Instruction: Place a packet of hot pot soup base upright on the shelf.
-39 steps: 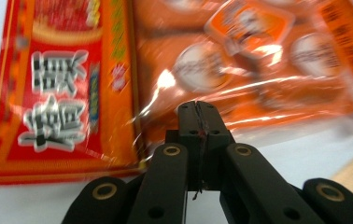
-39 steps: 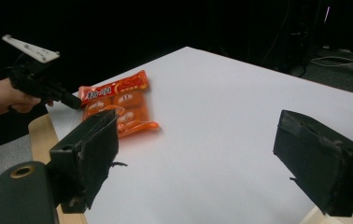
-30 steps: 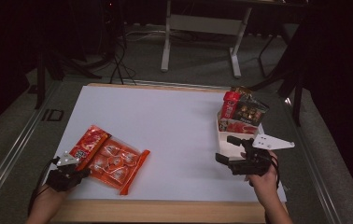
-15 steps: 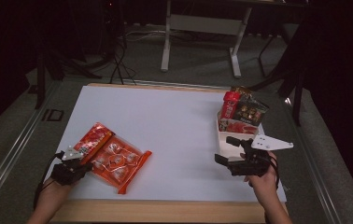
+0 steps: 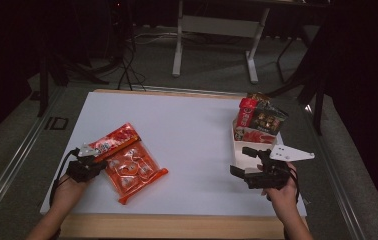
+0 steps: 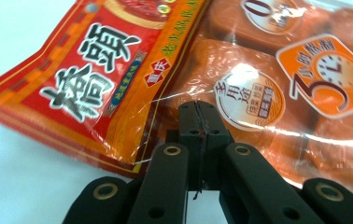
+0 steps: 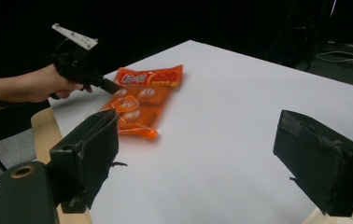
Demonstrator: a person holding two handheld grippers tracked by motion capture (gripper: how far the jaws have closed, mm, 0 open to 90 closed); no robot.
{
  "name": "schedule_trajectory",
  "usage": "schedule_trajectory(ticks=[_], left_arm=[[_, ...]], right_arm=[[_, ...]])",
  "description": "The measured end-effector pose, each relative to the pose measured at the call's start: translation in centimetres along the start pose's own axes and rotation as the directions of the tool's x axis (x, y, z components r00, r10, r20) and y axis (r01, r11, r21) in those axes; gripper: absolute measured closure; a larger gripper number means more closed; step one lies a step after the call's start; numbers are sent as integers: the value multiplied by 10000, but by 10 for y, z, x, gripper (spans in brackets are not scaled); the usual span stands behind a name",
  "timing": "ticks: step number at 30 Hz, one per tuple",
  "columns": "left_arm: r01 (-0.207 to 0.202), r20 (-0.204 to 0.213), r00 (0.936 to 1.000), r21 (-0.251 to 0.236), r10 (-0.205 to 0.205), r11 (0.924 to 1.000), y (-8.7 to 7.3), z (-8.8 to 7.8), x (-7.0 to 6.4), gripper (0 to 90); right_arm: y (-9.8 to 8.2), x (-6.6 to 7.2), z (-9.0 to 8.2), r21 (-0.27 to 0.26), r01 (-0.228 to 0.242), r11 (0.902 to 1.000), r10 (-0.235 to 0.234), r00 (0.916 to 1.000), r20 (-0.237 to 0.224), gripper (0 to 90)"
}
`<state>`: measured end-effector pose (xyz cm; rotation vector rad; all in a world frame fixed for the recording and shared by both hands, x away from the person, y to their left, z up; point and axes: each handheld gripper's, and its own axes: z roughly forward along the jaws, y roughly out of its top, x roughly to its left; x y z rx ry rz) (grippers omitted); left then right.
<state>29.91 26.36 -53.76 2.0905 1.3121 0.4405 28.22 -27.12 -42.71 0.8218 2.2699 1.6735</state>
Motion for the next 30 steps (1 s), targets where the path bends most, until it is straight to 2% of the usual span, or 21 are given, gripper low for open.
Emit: schedule_trajectory(ticks=[7, 13, 15, 18, 22, 24, 30], left_arm=[[-106, 145, 9998, -180, 108, 9998, 16, 16, 5, 900], [-143, 202, 9997, -400, 151, 9991, 27, 28, 4, 900], [-9, 136, 9999, -610, 17, 9981, 26, 26, 3, 900], [179, 439, 9989, -692, -149, 9974, 24, 19, 3, 900], [260, 578, 9981, -466, -233, 9986, 17, 16, 0, 900], [248, 465, 9986, -338, -232, 9991, 14, 18, -2, 900], [572, 634, 9965, -294, -553, 9979, 17, 22, 0, 899]], right_arm=[[-1, 3, 0, 26, 36, 10000, -36, 10000, -42, 141], [-2, 4, 0, 88, 53, 9999, -52, 10000, -48, 141], [-2, 4, 0, 96, 61, 9999, -61, 10000, -57, 141], [-3, 4, 1, 93, 67, 9999, -67, 10000, -71, 141], [-3, 4, 2, 116, 38, 9999, -36, 9999, -111, 141], [-3, 4, 3, 148, 91, 9998, -89, 9999, -111, 141], [-4, 4, 3, 161, 78, 9998, -77, 9999, -108, 141]])
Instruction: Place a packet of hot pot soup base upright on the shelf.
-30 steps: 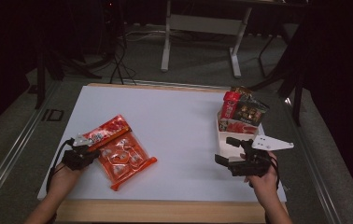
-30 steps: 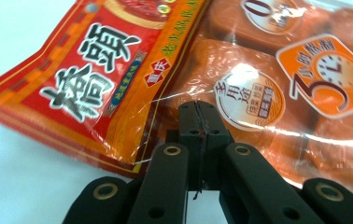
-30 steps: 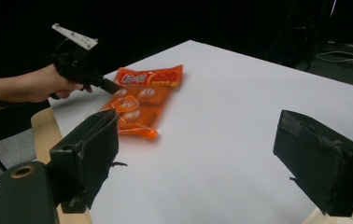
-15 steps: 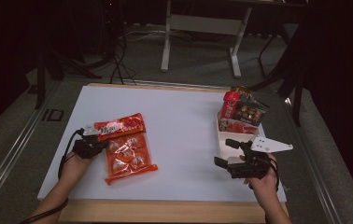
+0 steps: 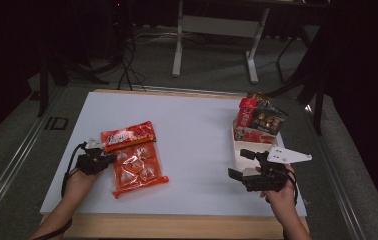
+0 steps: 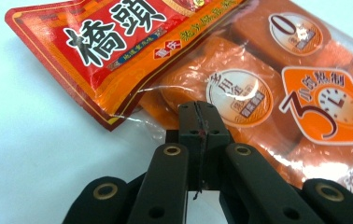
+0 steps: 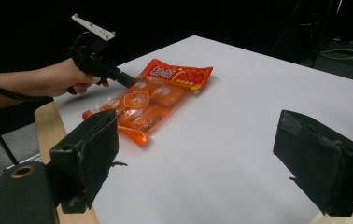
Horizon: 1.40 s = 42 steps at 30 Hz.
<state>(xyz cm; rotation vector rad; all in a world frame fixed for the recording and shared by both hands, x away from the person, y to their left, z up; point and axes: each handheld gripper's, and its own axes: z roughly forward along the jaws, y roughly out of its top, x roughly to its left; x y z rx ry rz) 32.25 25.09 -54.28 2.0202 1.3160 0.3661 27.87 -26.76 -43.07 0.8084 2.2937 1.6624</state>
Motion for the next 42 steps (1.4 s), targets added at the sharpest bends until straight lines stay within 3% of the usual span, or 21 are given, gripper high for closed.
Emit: schedule_trajectory(ticks=[6, 12, 14, 21, 32, 42], left_arm=[[9, 153, 9999, 45, -9, 10000, 3, 3, -1, 900], [-397, 367, 9985, 71, 395, 9992, 11, 12, -16, 900], [-603, 521, 9968, 55, 599, 9982, 16, 19, -28, 900], [-941, 952, 9911, 75, 930, 9955, 26, 31, -49, 900], [-1552, 1622, 9750, 85, 1518, 9878, 36, 45, -80, 900], [-1767, 2046, 9636, 36, 1722, 9843, 41, 54, -101, 900]], right_arm=[[-1, -1, 0, 16, -36, 10000, 36, 10000, 3, 141], [-1, -1, 0, 16, -25, 10000, 25, 10000, -21, 141], [-2, -1, -1, -5, -58, 10000, 58, 10000, -5, 141], [-3, -2, -1, 33, -52, 10000, 53, 10000, -18, 141], [-2, -1, -1, 61, -32, 10000, 32, 10000, -17, 141], [-4, 0, 0, 71, 173, 9998, -173, 9999, 8, 145]])
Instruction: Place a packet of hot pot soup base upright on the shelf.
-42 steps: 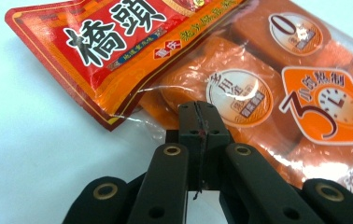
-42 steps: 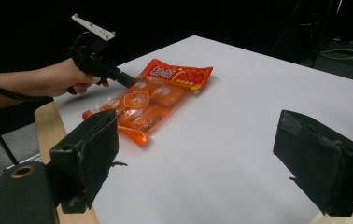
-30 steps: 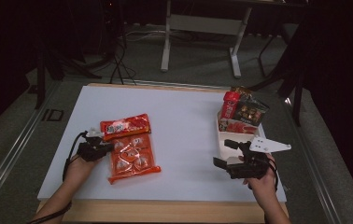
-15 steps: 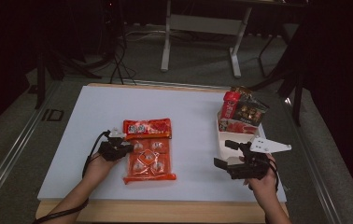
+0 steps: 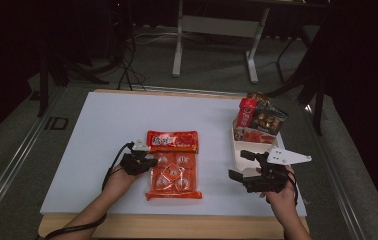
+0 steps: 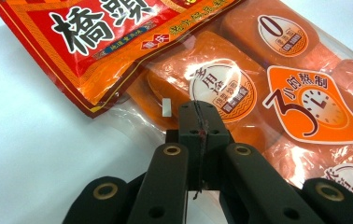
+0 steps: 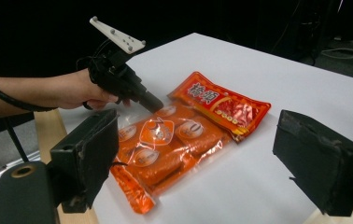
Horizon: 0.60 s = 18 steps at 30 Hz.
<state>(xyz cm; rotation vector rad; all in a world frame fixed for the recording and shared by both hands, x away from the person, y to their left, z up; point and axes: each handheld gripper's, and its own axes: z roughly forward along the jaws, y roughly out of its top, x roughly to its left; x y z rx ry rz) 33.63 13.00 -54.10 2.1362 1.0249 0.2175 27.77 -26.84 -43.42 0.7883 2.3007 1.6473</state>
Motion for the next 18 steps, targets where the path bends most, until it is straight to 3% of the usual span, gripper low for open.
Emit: schedule_trajectory(ticks=[5, 10, 13, 18], left_arm=[[-137, 154, 9998, -3, 137, 9999, 4, 5, -8, 900], [-172, 233, 9996, 7, 172, 9999, 5, 6, -10, 899], [-34, 588, 9983, -218, 47, 9998, 5, 3, -7, 895], [139, 1013, 9948, -490, -89, 9987, 10, -3, -6, 749]], right_arm=[[-2, 2, 2, 7, 345, 9994, -345, 9994, -2, 154], [-3, 2, 4, 11, 368, 9993, -368, 9993, -43, 153], [-3, 1, 4, 54, 360, 9993, -360, 9994, 13, 153], [-5, 0, 5, 15, 338, 9994, -338, 9993, 166, 152]])
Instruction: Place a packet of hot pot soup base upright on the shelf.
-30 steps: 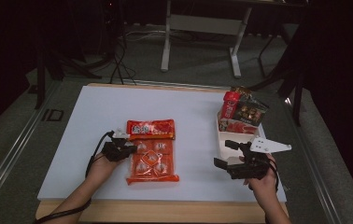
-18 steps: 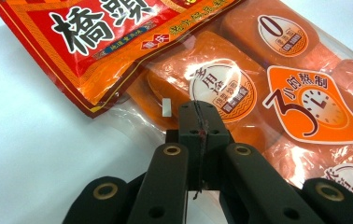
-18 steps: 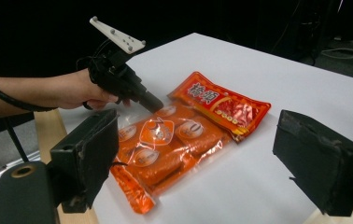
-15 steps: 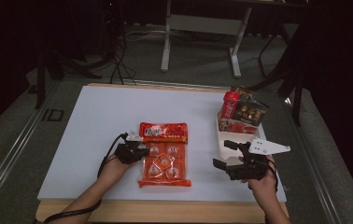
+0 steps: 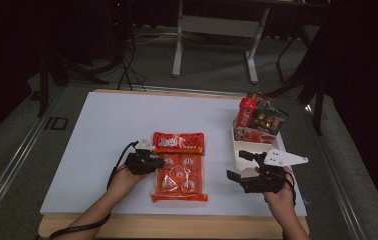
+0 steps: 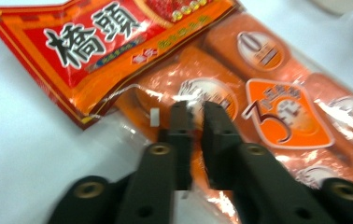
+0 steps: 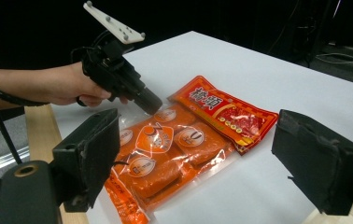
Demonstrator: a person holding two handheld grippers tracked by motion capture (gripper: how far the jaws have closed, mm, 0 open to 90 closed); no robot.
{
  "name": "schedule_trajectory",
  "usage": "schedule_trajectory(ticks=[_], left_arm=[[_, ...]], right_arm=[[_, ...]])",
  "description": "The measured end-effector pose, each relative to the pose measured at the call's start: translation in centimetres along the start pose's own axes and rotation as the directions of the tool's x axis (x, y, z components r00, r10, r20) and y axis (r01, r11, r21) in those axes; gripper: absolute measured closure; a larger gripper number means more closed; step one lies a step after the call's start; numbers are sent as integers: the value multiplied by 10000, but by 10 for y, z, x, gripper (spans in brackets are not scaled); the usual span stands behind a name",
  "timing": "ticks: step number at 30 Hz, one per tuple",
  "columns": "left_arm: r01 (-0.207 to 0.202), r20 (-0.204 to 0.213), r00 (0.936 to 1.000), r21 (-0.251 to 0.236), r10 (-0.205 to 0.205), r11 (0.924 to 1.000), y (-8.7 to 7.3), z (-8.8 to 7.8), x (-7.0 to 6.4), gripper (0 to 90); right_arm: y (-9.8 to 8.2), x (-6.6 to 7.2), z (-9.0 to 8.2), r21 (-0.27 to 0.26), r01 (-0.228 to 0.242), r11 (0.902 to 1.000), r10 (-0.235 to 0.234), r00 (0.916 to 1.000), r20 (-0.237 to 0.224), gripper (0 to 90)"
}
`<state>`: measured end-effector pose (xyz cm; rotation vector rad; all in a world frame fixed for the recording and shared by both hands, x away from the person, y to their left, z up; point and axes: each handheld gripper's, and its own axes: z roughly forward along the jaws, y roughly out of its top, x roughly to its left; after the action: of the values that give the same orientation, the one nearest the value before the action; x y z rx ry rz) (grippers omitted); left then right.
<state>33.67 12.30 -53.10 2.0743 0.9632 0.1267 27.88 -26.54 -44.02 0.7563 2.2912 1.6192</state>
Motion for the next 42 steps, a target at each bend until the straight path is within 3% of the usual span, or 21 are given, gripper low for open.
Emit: schedule_trajectory(ticks=[5, 7, 14, 18, 19, 24, 31, 32, 34, 35, 40, 42], left_arm=[[58, 344, 9994, -150, -53, 9999, 1, -3, 2, 573], [123, 281, 9995, -244, -116, 9996, 1, -4, 3, 507], [354, 397, 9987, -720, -326, 9968, 5, -14, 14, 405], [464, 253, 9987, -773, -445, 9959, 6, -17, 20, 357], [549, 151, 9984, -779, -539, 9955, 7, -18, 26, 333], [674, -187, 9974, -769, -690, 9948, 10, -18, 38, 318], [801, -309, 9961, -823, -828, 9934, 13, -17, 49, 292], [823, -459, 9953, -737, -858, 9939, 16, -15, 57, 293], [863, -593, 9941, -727, -907, 9936, 16, -12, 60, 293], [891, -613, 9937, -703, -934, 9935, 16, -11, 62, 293], [978, -948, 9902, -522, -1025, 9938, 15, -4, 71, 293], [1038, -894, 9901, -522, -1082, 9932, 14, -3, 72, 297]], right_arm=[[0, 0, -3, -190, 124, 9997, -122, 9999, 78, 152], [0, -1, -3, -295, 218, 9993, -215, 9997, 132, 152], [1, 0, -4, -471, 297, 9984, -290, 9994, 166, 152], [1, 1, -3, -477, 309, 9984, -300, 9994, 193, 152], [1, 2, -3, -458, 397, 9982, -377, 9983, 450, 143], [2, 4, -4, -484, 771, 9958, -727, 9936, 869, 128], [2, 5, -5, -459, 1376, 9894, -1296, 9808, 1457, 127], [2, 4, -5, -365, 1070, 9936, -1021, 9879, 1168, 129], [2, 5, -3, -63, 882, 9961, -868, 9891, 1186, 118], [2, 5, -2, -58, 770, 9970, -760, 9924, 966, 109], [1, 7, 0, -181, 661, 9977, -645, 9949, 771, 109], [1, 7, 0, -176, 684, 9975, -670, 9951, 728, 104]])
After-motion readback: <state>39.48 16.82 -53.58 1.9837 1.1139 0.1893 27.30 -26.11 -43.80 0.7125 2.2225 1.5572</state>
